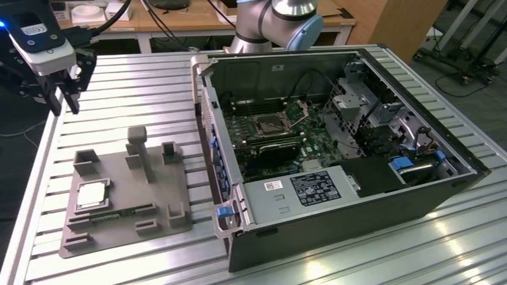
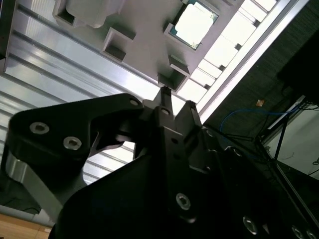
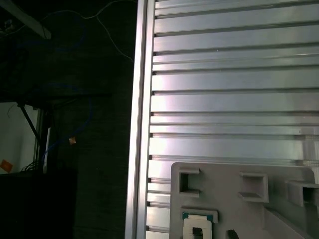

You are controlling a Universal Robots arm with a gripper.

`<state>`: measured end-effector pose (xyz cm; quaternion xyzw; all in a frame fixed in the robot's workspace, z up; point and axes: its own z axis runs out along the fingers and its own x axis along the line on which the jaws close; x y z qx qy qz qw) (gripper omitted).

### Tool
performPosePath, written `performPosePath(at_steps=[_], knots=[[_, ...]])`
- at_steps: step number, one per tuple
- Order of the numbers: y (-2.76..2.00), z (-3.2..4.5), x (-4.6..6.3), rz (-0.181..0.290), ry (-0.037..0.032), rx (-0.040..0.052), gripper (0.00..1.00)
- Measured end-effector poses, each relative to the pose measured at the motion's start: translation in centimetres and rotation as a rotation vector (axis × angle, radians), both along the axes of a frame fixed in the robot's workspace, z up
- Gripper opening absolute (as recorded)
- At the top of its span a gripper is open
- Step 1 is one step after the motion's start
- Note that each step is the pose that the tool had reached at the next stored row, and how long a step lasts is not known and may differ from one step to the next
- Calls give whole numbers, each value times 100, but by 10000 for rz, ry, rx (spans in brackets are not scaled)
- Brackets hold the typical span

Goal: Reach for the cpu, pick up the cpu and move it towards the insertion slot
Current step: 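Reach for the cpu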

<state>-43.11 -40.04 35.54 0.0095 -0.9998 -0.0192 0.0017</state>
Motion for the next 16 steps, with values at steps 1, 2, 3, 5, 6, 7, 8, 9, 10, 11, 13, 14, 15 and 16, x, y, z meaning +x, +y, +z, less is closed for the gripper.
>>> performPosePath(at_steps=[1,2,3,5,6,7,8,9,10,11,13,14,15,16], knots=[[0,0,0,0,1,0,29],[0,-2,0,0,1,0,35],[0,-9,0,0,-1,1,41],[-3,-33,-5,0,-1,1,41],[-7,-50,-10,0,0,0,47],[-15,-67,-17,0,0,1,47],[-30,-85,-24,-1,2,1,47],[-46,-104,-34,0,0,3,47],[-61,-123,-42,0,0,4,47],[-71,-142,-49,0,-2,7,47],[-82,-178,-56,0,-1,8,47],[-87,-193,-57,-1,1,9,49],[-91,-208,-58,-1,3,13,49],[-96,-222,-60,0,6,16,49]])
